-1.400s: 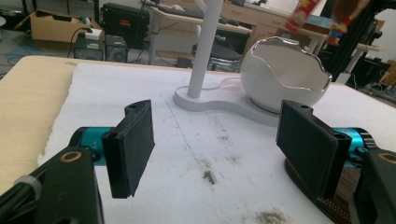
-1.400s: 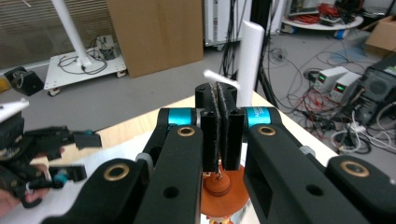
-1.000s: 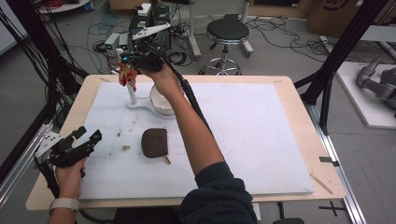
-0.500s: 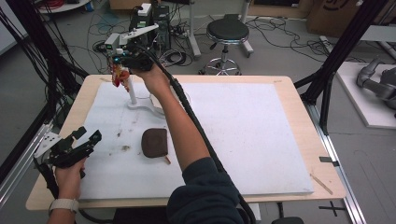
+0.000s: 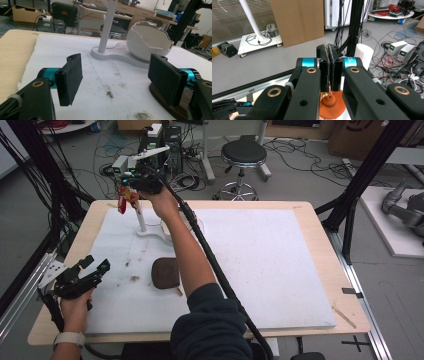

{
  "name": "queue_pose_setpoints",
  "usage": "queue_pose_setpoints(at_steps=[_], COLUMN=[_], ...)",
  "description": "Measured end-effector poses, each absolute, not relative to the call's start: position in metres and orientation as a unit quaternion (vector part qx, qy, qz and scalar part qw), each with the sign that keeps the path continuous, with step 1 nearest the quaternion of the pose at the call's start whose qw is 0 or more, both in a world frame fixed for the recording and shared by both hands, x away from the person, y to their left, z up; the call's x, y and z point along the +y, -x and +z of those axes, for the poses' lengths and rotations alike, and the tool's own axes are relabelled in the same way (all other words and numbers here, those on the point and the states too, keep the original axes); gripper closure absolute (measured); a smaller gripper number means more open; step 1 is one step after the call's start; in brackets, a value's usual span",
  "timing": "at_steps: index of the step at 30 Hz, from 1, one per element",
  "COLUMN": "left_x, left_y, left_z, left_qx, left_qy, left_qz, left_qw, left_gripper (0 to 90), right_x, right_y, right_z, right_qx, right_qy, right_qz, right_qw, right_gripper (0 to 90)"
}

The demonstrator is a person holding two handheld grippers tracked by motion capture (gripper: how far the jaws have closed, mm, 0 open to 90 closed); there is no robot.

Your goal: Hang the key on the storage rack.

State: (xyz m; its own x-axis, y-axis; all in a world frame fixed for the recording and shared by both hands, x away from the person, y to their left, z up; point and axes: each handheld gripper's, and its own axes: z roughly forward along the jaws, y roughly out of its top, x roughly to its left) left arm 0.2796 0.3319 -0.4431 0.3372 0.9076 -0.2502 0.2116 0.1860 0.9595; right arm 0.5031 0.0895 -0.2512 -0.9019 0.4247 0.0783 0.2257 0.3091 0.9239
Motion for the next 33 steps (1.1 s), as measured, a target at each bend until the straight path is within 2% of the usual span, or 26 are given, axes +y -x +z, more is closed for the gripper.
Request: queue_pose_setpoints(at_steps=[16,33], left_x=[0.332,0.331], left_y=[-0.28,-0.281], left_z=[-0.443,-0.443], left_qx=[0.492,0.49], left_qy=[-0.566,-0.567], left_qz=[0.292,0.289], left_qw=[0.593,0.595], left_gripper=[27.5,27.5], right_x=[0.097,0.101], right_y=[-0.508,-0.513], right_z=[-0.254,-0.263], right_qx=[0.791,0.79], right_qy=[-0.22,-0.25], right_qz=[0.562,0.545], right_qw=[0.098,0.127], right_gripper=[89.1,88.8])
